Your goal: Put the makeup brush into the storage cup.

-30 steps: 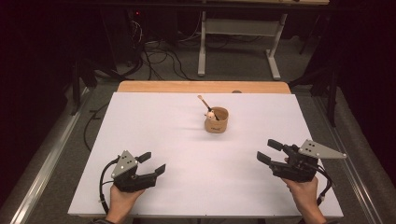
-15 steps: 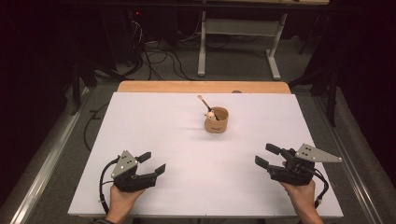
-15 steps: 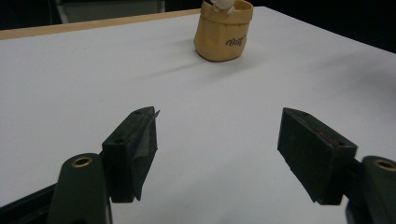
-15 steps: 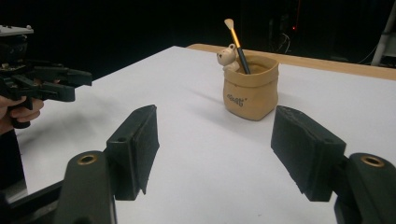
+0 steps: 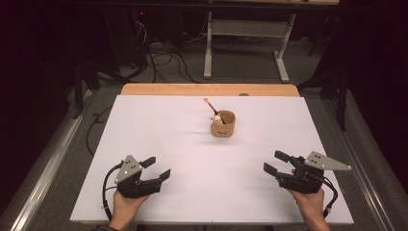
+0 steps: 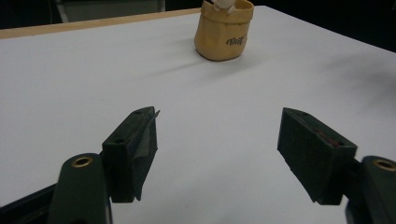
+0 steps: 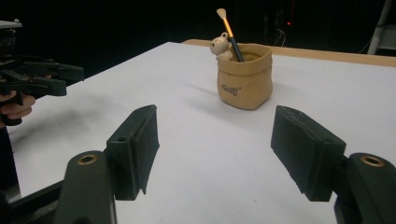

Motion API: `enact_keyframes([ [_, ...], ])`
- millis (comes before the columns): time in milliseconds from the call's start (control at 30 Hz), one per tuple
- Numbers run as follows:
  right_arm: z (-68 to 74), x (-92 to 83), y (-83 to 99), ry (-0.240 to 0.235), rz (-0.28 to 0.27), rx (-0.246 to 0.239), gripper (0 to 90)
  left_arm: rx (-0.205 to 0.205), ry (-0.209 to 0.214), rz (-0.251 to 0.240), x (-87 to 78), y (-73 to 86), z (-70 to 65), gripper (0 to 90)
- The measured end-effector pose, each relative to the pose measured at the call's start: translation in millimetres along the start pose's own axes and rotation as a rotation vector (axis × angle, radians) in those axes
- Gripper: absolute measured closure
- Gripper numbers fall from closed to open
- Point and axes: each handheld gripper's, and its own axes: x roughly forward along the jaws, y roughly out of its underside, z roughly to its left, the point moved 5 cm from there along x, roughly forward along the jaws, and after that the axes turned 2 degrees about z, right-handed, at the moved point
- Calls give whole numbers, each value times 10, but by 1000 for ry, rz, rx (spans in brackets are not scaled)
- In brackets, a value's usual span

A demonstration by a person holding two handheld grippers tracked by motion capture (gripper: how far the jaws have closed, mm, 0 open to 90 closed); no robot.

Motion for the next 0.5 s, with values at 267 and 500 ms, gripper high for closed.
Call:
enact_keyframes([
  [267, -57, -8, 50, 23, -7, 4, 338, 0, 2, -1, -1, -1, 0, 289],
  [500, -94, 7, 102, 38, 8, 9, 338, -1, 1, -3, -1, -2, 1, 289],
])
